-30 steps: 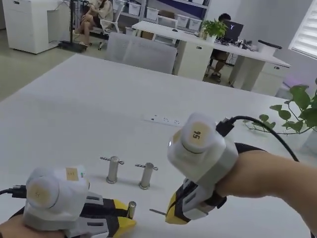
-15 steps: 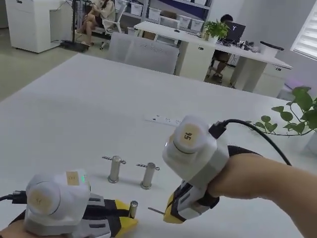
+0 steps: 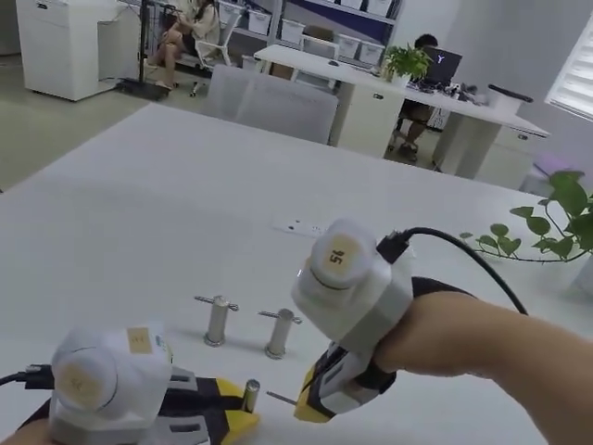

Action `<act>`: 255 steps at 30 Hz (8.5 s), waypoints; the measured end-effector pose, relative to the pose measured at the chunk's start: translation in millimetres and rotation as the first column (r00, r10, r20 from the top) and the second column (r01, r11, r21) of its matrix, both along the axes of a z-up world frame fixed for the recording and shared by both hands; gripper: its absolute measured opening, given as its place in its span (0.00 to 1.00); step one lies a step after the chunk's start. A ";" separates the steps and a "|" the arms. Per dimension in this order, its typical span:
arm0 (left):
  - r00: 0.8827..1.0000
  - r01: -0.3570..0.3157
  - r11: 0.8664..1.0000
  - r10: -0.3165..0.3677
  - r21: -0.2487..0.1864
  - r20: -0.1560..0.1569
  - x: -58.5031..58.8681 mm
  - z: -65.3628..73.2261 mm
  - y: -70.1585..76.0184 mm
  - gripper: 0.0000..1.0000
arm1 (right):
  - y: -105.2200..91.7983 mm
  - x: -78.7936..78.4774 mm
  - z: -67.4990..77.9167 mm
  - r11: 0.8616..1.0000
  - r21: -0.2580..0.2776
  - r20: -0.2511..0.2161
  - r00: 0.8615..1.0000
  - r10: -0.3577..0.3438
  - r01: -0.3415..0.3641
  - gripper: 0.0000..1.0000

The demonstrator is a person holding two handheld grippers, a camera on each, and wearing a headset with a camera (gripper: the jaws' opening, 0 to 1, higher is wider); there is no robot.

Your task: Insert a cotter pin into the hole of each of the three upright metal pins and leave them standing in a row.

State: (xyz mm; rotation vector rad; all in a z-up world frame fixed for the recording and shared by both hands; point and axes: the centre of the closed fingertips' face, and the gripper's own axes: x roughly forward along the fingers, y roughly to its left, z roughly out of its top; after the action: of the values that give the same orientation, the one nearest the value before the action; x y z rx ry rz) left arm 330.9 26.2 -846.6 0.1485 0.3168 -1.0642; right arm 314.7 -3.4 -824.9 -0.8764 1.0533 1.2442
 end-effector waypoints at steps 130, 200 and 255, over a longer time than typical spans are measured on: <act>1.000 -0.009 1.000 0.009 -0.003 -0.007 -4.7 -1.5 -3.0 0.06 | 36.2 1.8 -6.3 0.984 0.015 0.047 0.983 0.179 -0.180 0.14; 1.000 -0.024 1.000 0.024 -0.006 -0.007 -3.6 -2.1 -3.8 0.07 | 49.1 6.1 -3.1 0.881 0.473 0.099 0.993 -0.058 0.004 0.10; 0.978 -0.177 0.981 0.165 -0.082 -0.130 -19.9 32.1 39.9 0.86 | 29.8 11.4 17.5 0.866 0.499 0.065 0.998 -0.024 -0.012 0.08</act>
State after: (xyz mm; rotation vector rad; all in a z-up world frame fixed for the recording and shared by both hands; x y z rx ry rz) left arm 311.0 66.2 -814.4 -0.0277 0.3832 -0.9167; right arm 326.1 26.4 -807.4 -0.5061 0.6262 1.3858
